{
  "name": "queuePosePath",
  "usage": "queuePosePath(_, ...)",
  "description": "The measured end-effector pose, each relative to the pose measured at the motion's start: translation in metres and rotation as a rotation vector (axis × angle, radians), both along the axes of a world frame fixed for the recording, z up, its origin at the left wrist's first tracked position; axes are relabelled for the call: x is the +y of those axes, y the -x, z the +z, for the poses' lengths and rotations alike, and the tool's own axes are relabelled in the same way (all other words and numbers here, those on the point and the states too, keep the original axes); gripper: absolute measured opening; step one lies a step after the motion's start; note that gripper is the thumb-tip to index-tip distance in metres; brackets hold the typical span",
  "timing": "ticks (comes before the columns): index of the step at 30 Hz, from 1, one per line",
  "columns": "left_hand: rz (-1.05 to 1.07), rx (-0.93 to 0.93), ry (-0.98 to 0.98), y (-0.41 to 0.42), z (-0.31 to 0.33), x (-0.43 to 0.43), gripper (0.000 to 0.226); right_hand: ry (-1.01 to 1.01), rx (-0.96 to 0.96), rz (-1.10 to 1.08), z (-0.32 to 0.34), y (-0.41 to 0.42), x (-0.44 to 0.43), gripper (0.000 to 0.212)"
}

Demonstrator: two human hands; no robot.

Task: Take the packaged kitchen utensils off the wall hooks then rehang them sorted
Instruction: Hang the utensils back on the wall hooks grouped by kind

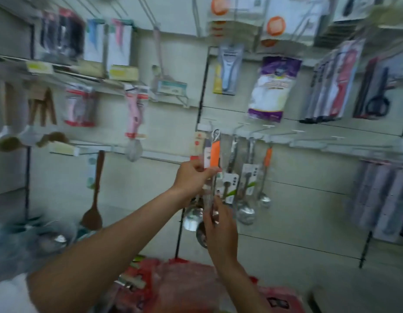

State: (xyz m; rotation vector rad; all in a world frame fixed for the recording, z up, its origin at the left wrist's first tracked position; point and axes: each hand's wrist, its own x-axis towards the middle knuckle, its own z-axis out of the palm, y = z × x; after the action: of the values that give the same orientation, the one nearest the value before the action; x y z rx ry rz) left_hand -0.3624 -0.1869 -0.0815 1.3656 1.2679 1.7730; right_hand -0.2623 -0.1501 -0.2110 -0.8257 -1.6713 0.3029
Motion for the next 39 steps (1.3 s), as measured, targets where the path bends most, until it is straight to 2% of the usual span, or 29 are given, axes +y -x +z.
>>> queuePosePath(7, -0.051, 0.076, -0.009, -0.09, 0.017, 0.067, 0.035, 0.006, 0.019, -0.166, 0.015, -0.089, 0.057, 0.031)
queuePosePath(11, -0.041, 0.115, -0.011, -0.105, 0.023, 0.097, 0.016, 0.02, 0.002, -0.202, 0.021, -0.102, 0.083, 0.033)
queuePosePath(17, -0.087, 0.152, 0.012, -0.125, 0.021, 0.134, 0.01, 0.025, 0.072, -0.227, 0.012, -0.114, 0.112, 0.036)
queuePosePath(21, -0.094, 0.153, 0.009, -0.146, 0.018, 0.161, 0.02, 0.013, 0.098, -0.269, 0.013, -0.134, 0.128, 0.034)
queuePosePath(26, -0.155, 0.124, -0.001, -0.164, 0.019, 0.179, 0.018, 0.01, 0.078, -0.293, 0.012, -0.155, 0.149, 0.036)
queuePosePath(31, -0.163, 0.132, 0.029, -0.167, 0.015, 0.198, 0.028, 0.003, 0.061, -0.287, 0.008, -0.158, 0.165, 0.036)
queuePosePath(39, -0.057, 0.081, 0.083, -0.166, 0.006, 0.242, 0.023, 0.091, 0.014, -0.256, 0.006, -0.155, 0.203, 0.041)
